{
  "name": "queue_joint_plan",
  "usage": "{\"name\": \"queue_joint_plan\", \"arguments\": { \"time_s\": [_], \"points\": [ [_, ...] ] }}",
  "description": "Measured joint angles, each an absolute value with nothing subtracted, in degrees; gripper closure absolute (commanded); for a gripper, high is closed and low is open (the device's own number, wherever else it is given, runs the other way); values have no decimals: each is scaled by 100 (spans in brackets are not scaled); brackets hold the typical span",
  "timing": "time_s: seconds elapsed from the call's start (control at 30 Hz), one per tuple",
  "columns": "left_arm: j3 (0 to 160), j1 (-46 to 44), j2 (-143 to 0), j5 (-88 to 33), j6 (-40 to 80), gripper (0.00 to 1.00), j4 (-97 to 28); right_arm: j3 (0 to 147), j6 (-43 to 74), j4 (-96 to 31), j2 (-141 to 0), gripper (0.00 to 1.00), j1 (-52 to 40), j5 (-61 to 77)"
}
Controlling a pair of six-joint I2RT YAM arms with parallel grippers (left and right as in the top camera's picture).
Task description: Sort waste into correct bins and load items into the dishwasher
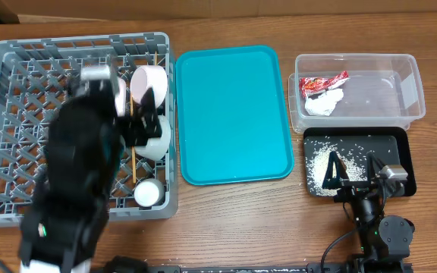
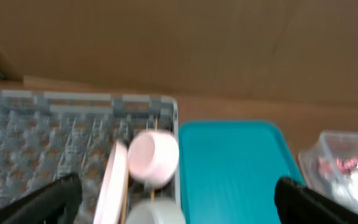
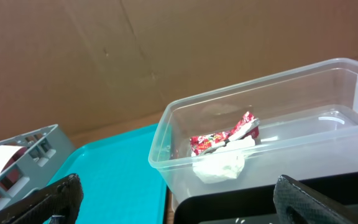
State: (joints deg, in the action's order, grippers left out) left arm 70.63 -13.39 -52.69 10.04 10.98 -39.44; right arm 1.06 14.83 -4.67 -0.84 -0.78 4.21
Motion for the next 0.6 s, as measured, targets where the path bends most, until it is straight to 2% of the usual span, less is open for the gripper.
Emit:
{"name": "queue_joint_plan", "arguments": {
  "time_s": [0.37, 0.5, 0.6],
  "points": [
    [2906, -628, -2263, 207, 228, 0, -814, 106, 1474, -471, -84, 0, -80, 419],
    [1717, -454, -1356, 115, 121, 0, -89, 106, 1476, -478, -84, 0, -78, 419],
    [1236, -327, -893, 56, 99, 0, -36, 106, 1476, -471, -84, 0, -78, 419]
  ]
}}
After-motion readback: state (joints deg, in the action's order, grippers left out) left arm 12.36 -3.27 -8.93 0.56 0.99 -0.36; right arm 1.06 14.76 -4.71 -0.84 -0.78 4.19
